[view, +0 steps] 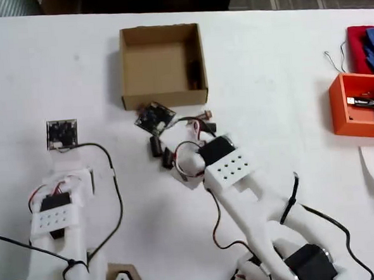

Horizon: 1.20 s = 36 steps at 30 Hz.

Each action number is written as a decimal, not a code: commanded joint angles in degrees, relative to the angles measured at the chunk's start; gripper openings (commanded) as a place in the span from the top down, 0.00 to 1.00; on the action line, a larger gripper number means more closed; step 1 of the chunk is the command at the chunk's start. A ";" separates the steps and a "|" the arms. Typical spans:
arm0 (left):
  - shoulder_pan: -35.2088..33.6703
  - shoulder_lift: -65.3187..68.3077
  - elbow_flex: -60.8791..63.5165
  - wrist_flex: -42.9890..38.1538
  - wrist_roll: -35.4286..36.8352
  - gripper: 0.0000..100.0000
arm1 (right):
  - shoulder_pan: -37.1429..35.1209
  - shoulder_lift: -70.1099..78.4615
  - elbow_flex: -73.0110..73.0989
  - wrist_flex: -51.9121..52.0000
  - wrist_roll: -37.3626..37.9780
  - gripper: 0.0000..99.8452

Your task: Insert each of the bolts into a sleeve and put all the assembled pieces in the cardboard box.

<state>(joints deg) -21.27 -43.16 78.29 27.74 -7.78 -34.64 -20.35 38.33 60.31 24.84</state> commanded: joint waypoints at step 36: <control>0.44 -0.18 -0.13 -1.05 -0.18 0.95 | -2.59 33.89 -18.81 7.43 10.29 0.87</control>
<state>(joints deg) -21.27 -43.16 78.29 27.74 -7.78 -36.57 13.67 20.13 65.93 35.30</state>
